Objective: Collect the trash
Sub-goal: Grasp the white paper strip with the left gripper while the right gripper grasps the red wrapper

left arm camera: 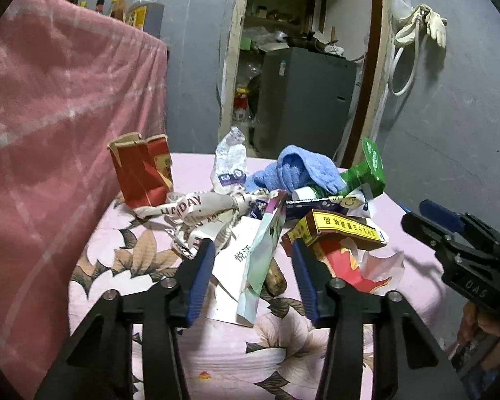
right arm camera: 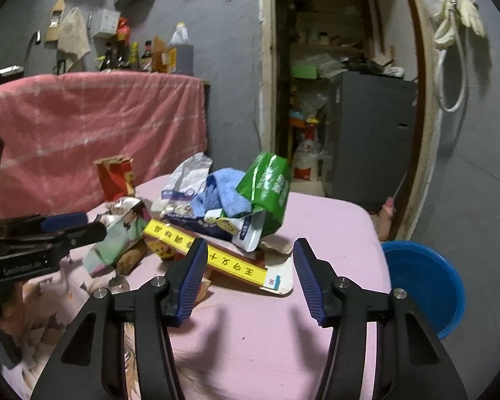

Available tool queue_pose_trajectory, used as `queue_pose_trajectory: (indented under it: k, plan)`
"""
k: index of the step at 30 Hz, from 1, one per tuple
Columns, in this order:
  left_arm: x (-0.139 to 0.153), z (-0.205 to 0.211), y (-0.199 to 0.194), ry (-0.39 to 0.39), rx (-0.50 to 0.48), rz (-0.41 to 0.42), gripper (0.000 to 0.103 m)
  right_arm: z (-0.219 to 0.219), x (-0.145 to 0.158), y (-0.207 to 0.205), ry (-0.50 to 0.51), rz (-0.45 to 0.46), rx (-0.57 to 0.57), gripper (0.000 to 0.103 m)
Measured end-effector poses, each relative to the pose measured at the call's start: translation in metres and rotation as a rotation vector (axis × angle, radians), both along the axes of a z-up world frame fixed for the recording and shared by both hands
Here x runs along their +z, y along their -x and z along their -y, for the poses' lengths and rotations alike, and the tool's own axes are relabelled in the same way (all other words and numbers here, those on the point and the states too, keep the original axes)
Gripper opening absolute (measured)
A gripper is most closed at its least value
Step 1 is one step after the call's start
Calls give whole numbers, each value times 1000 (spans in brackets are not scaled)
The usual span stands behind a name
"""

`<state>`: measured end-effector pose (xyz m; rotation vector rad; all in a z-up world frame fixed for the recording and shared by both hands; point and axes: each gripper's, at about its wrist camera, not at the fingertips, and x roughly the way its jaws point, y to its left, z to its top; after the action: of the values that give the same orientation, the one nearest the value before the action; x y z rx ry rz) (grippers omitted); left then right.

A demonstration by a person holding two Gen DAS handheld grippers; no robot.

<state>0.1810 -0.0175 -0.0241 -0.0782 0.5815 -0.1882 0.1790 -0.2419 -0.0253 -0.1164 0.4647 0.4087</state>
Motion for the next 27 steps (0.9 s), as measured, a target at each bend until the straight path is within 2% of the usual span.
queue_pose_trajectory:
  k: [10,13,15,21,27]
  plan:
    - [-8,-2,-12,38,-44,-81,24,-17,-14,-21,85,-83,124,49]
    - [-8,-2,-12,39,-49,-90,15,-23,-12,-24,111,-78,146,49]
    - [-9,-2,-13,40,-42,-96,5,-27,-11,-28,122,-80,157,49]
    - [-8,-8,-8,63,-25,-89,3,-35,-11,-34,125,-120,213,49]
    - [-8,-10,0,72,-17,-93,2,-40,-14,-29,122,-169,191,49]
